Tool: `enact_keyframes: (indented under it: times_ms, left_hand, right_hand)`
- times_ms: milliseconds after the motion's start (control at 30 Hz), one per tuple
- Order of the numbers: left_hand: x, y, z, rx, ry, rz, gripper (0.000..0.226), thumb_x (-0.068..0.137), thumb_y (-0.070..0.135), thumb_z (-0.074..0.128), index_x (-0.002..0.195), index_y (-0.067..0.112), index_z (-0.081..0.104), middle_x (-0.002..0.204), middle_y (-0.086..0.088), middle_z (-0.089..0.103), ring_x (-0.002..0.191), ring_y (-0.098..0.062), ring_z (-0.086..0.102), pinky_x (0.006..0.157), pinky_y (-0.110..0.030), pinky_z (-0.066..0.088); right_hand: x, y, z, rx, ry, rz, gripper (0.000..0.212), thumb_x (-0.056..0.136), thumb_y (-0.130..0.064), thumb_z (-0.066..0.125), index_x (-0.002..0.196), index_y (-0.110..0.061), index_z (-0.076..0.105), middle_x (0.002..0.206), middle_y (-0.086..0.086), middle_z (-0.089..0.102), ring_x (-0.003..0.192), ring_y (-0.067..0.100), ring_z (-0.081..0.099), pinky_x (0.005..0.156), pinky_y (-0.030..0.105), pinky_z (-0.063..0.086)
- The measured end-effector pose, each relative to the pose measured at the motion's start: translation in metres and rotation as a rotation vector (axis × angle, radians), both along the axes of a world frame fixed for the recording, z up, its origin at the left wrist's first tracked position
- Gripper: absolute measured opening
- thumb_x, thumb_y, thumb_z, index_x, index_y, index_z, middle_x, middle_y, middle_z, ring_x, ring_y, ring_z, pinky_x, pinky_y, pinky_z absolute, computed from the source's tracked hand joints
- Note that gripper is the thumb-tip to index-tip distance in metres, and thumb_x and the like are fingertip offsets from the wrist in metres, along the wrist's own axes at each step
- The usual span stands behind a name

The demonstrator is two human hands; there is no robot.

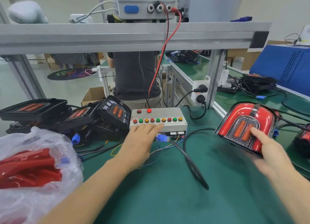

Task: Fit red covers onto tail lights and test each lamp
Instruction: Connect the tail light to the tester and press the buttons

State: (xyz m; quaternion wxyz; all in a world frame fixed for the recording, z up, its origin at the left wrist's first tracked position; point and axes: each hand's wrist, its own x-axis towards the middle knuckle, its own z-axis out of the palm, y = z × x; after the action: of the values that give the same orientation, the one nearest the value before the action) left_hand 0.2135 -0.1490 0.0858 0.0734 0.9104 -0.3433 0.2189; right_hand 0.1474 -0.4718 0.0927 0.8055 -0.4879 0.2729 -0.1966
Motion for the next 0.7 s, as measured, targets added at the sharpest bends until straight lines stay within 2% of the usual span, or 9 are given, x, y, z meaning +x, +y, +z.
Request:
enact_keyframes:
  times_ms: [67,133,233,300,367,467,567,633,700]
  left_hand:
    - [-0.001,-0.011,-0.002,0.074,-0.084,-0.110,0.073,0.057,-0.003,0.068,0.127,0.015,0.058,0.113,-0.001,0.065,0.098,-0.023,0.062,0.088,-0.034,0.047]
    - [0.000,-0.018,-0.006,0.208,-0.119,-0.143,0.054,0.058,0.004,0.068,0.110,0.020,0.066,0.100,0.002,0.066,0.092,-0.021,0.062,0.085,-0.032,0.048]
    - [0.012,-0.014,-0.007,0.312,-0.110,0.064,0.024,0.072,0.015,0.070,0.094,0.024,0.070,0.091,0.001,0.063,0.092,-0.023,0.059,0.086,-0.031,0.043]
    - [0.018,-0.010,-0.008,0.336,-0.106,0.186,0.023,0.077,0.016,0.068,0.100,0.021,0.067,0.091,-0.003,0.062,0.092,-0.025,0.057,0.085,-0.032,0.040]
    - [0.018,-0.012,-0.010,0.375,-0.126,0.207,0.022,0.064,0.015,0.078,0.084,0.017,0.068,0.079,-0.004,0.062,0.078,-0.025,0.059,0.075,-0.031,0.045]
    - [0.015,-0.016,-0.016,0.285,-0.136,0.146,0.028,0.047,0.015,0.085,0.068,0.017,0.067,0.067,-0.002,0.060,0.064,-0.022,0.059,0.060,-0.028,0.048]
    - [0.015,-0.012,-0.019,0.179,-0.035,0.161,0.039,0.062,0.010,0.077,0.099,0.016,0.067,0.096,-0.002,0.062,0.092,-0.023,0.059,0.077,-0.030,0.047]
    - [0.018,-0.003,-0.017,-0.086,0.253,0.148,0.059,0.071,-0.011,0.053,0.124,0.015,0.055,0.121,-0.001,0.052,0.115,-0.021,0.045,0.094,-0.031,0.035]
    - [0.017,0.004,-0.008,-0.491,0.484,0.131,0.068,0.064,-0.024,0.037,0.118,0.012,0.059,0.117,-0.002,0.056,0.110,-0.015,0.047,0.098,-0.027,0.036]
  right_hand:
    - [-0.001,0.000,0.004,0.056,-0.072,-0.046,0.027,0.092,-0.020,0.063,0.117,-0.016,0.057,0.085,-0.002,0.074,0.081,0.011,0.070,0.069,0.038,0.062]
    - [-0.003,0.004,0.007,0.128,-0.119,0.005,0.017,0.092,-0.021,0.062,0.108,-0.015,0.060,0.081,-0.001,0.077,0.077,0.013,0.073,0.059,0.037,0.062]
    - [-0.006,0.013,0.009,0.189,-0.134,0.211,0.016,0.091,-0.024,0.060,0.103,-0.014,0.063,0.086,0.005,0.077,0.072,0.018,0.074,0.056,0.038,0.061]
    - [-0.006,0.021,0.009,0.161,-0.124,0.378,0.024,0.081,-0.026,0.063,0.100,-0.013,0.070,0.088,0.008,0.076,0.069,0.019,0.074,0.055,0.037,0.060]
    - [-0.007,0.033,0.010,0.103,-0.087,0.540,0.026,0.071,-0.027,0.066,0.089,-0.013,0.079,0.091,0.010,0.076,0.069,0.021,0.074,0.056,0.036,0.060]
    - [-0.006,0.058,0.005,-0.047,0.056,0.719,0.029,0.065,-0.034,0.072,0.082,-0.012,0.080,0.095,0.014,0.075,0.070,0.021,0.073,0.057,0.029,0.059]
    - [-0.004,0.086,-0.009,-0.102,0.116,0.761,0.040,0.077,-0.040,0.067,0.098,-0.006,0.074,0.098,0.017,0.075,0.076,0.023,0.074,0.059,0.026,0.057]
    - [-0.003,0.098,-0.018,-0.120,0.103,0.741,0.043,0.088,-0.043,0.059,0.114,-0.009,0.066,0.103,0.013,0.075,0.088,0.024,0.074,0.073,0.032,0.058]
    - [-0.003,0.102,-0.021,-0.150,0.075,0.710,0.044,0.092,-0.046,0.052,0.119,-0.013,0.062,0.104,0.010,0.075,0.095,0.025,0.073,0.080,0.035,0.057]
